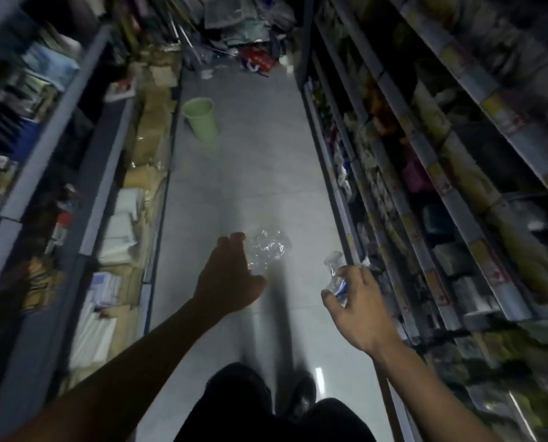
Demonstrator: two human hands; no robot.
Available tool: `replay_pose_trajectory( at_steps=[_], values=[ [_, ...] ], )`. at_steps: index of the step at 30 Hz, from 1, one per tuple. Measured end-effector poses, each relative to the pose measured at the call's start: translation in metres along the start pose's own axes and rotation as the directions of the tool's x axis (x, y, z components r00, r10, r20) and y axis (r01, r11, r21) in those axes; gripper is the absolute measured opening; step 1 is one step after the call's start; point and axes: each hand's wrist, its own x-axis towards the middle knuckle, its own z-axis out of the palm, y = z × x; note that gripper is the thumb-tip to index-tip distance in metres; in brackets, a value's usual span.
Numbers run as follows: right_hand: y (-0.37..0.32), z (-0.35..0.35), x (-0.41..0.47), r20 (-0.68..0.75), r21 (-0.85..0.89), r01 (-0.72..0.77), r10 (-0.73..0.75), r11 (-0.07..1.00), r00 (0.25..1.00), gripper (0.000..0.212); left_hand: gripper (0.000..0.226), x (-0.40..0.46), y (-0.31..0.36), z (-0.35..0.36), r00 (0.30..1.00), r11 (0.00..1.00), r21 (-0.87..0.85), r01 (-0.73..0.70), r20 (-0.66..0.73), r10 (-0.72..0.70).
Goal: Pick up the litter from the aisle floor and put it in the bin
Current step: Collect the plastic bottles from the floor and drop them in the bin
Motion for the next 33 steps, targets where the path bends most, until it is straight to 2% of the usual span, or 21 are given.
replay_pose_trajectory(
  at_steps=[5, 9, 15, 19, 25, 33],
  values=[
    [-0.026, 0.011, 0.08, 0.071, -0.053, 0.094, -0.09, 0.994, 0.993, 0.038, 0.075, 0.055, -0.031, -0.016, 0.996, 0.996, -0.028, 0.089, -0.017, -0.09],
    [-0.055, 0.032, 0.15, 0.088, -0.071, 0.164, -0.157, 0.984, 0.984, 0.038, 0.082, 0.104, -0.064, -0.024, 0.988, 0.988, -0.037, 0.147, -0.051, -0.149],
    [-0.109, 0.057, 0.244, 0.127, -0.133, 0.195, -0.178, 0.972, 0.976, 0.041, 0.083, 0.193, -0.12, -0.047, 0.975, 0.978, -0.055, 0.203, -0.08, -0.207],
    [-0.135, 0.066, 0.299, 0.109, -0.103, 0.161, -0.15, 0.982, 0.983, 0.038, 0.079, 0.26, -0.146, -0.063, 0.971, 0.972, -0.061, 0.228, -0.058, -0.231],
    [-0.149, 0.068, 0.374, 0.064, -0.122, 0.09, -0.083, 0.988, 0.995, 0.041, 0.085, 0.357, -0.157, -0.076, 0.969, 0.963, -0.118, 0.244, -0.013, -0.247],
    [-0.134, 0.055, 0.484, 0.007, -0.108, 0.039, -0.039, 0.993, 0.999, 0.042, 0.074, 0.492, -0.137, -0.07, 0.985, 0.976, -0.135, 0.173, 0.019, -0.172]
  ],
)
